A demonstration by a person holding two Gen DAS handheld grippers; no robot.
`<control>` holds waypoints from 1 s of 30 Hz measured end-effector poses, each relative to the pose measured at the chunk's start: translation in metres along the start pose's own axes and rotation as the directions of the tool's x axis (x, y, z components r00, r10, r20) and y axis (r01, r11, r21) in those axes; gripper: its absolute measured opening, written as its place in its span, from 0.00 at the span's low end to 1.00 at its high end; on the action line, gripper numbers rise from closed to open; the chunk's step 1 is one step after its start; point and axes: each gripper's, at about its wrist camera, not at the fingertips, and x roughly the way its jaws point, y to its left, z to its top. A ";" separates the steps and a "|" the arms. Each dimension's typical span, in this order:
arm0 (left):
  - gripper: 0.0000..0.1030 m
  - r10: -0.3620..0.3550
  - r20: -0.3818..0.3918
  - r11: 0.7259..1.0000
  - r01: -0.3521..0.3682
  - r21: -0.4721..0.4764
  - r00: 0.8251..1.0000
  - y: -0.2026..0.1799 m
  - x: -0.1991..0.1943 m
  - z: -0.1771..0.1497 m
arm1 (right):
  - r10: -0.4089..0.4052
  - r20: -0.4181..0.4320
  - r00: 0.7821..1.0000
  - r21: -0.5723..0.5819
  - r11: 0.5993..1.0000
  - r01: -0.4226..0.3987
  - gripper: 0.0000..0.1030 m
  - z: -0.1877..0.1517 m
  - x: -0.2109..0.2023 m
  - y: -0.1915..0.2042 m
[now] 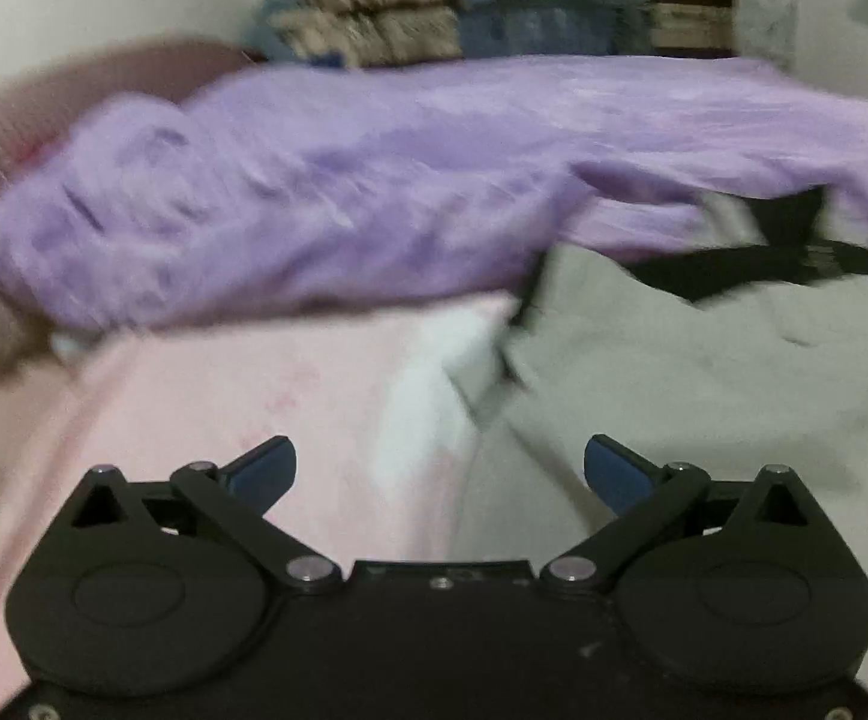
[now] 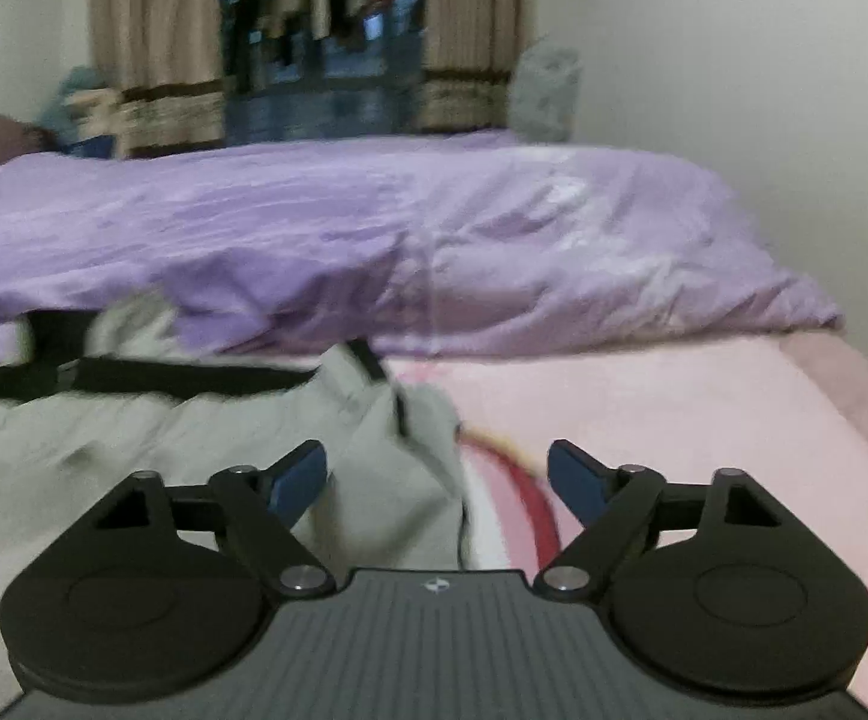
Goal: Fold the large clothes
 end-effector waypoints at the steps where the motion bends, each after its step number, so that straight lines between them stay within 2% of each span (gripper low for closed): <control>1: 1.00 -0.037 -0.014 0.999 0.037 -0.008 0.999 0.003 -0.008 -0.008 | 0.036 -0.036 0.999 0.017 0.999 -0.036 1.00 -0.003 -0.007 -0.006; 2: 1.00 -0.058 -0.025 0.998 0.058 -0.013 0.998 0.005 -0.017 -0.018 | 0.073 -0.075 0.994 0.038 0.997 -0.071 1.00 -0.009 -0.015 -0.012; 4: 1.00 -0.052 -0.042 0.999 0.051 -0.006 0.998 0.009 -0.028 -0.040 | 0.121 -0.125 0.985 0.075 0.991 -0.112 1.00 -0.021 -0.025 -0.022; 7: 1.00 -0.058 -0.109 0.998 0.054 -0.044 0.992 0.022 -0.021 -0.064 | 0.115 -0.181 0.977 0.070 0.992 -0.104 1.00 -0.048 -0.033 -0.031; 9: 1.00 -0.114 -0.152 0.989 0.097 -0.109 0.982 0.031 -0.010 -0.073 | 0.127 -0.228 0.965 0.082 0.990 -0.111 1.00 -0.062 -0.028 -0.033; 10: 1.00 -0.141 -0.157 0.982 0.118 -0.145 0.977 0.036 -0.006 -0.076 | 0.159 -0.253 0.954 0.102 0.985 -0.137 1.00 -0.068 -0.024 -0.033; 11: 1.00 -0.176 -0.158 0.972 0.146 -0.185 0.972 0.041 -0.001 -0.077 | 0.195 -0.262 0.945 0.119 0.978 -0.169 1.00 -0.072 -0.018 -0.032; 12: 0.95 -0.207 -0.155 0.962 0.173 -0.211 0.966 0.044 0.001 -0.077 | 0.210 -0.233 0.950 0.108 0.976 -0.189 1.00 -0.074 -0.017 -0.029; 13: 0.72 -0.246 -0.148 0.952 0.210 -0.224 0.958 0.045 0.005 -0.078 | 0.197 -0.220 0.956 0.087 0.980 -0.181 0.95 -0.076 -0.015 -0.024; 14: 0.59 -0.243 -0.128 0.954 0.213 -0.212 0.962 0.042 0.002 -0.078 | 0.161 -0.200 0.966 0.036 0.987 -0.157 0.46 -0.075 -0.017 -0.016; 15: 0.31 -0.229 -0.109 0.956 0.202 -0.212 0.967 0.039 -0.004 -0.077 | 0.141 -0.193 0.971 -0.006 0.989 -0.145 0.20 -0.071 -0.019 -0.010; 16: 0.03 -0.217 -0.081 0.953 0.193 -0.234 0.973 0.039 -0.012 -0.075 | 0.178 -0.200 0.964 0.028 0.984 -0.176 0.19 -0.066 -0.022 -0.010; 17: 0.02 -0.222 -0.045 0.944 0.203 -0.260 0.974 0.043 -0.020 -0.071 | 0.182 -0.200 0.963 0.068 0.983 -0.172 0.16 -0.059 -0.026 -0.012; 19: 0.02 -0.193 -0.019 0.951 0.182 -0.251 0.981 0.045 -0.039 -0.062 | 0.192 -0.179 0.965 0.097 0.979 -0.177 0.15 -0.050 -0.042 -0.017; 21: 0.02 -0.181 -0.002 0.957 0.176 -0.230 0.983 0.049 -0.065 -0.057 | 0.238 -0.156 0.959 0.145 0.966 -0.216 0.12 -0.044 -0.064 -0.029; 23: 0.03 -0.153 0.041 0.972 0.158 -0.176 0.987 0.053 -0.103 -0.060 | 0.327 -0.171 0.930 0.223 0.932 -0.286 0.12 -0.044 -0.086 -0.046; 24: 0.02 -0.146 0.056 0.973 0.154 -0.173 0.988 0.057 -0.122 -0.066 | 0.358 -0.177 0.917 0.237 0.919 -0.314 0.12 -0.047 -0.097 -0.050; 25: 0.03 -0.151 0.067 0.972 0.160 -0.174 0.986 0.061 -0.136 -0.071 | 0.368 -0.179 0.913 0.220 0.919 -0.327 0.11 -0.052 -0.110 -0.050; 27: 0.02 -0.170 0.037 0.963 0.174 -0.204 0.985 0.073 -0.163 -0.093 | 0.325 -0.184 0.928 0.149 0.942 -0.301 0.11 -0.065 -0.138 -0.044; 28: 0.02 -0.167 0.008 0.968 0.165 -0.191 0.986 0.073 -0.169 -0.106 | 0.308 -0.193 0.931 0.132 0.949 -0.287 0.11 -0.075 -0.150 -0.043; 30: 0.01 -0.150 -0.069 0.976 0.136 -0.171 0.986 0.068 -0.169 -0.137 | 0.296 -0.232 0.926 0.118 0.954 -0.276 0.11 -0.099 -0.162 -0.043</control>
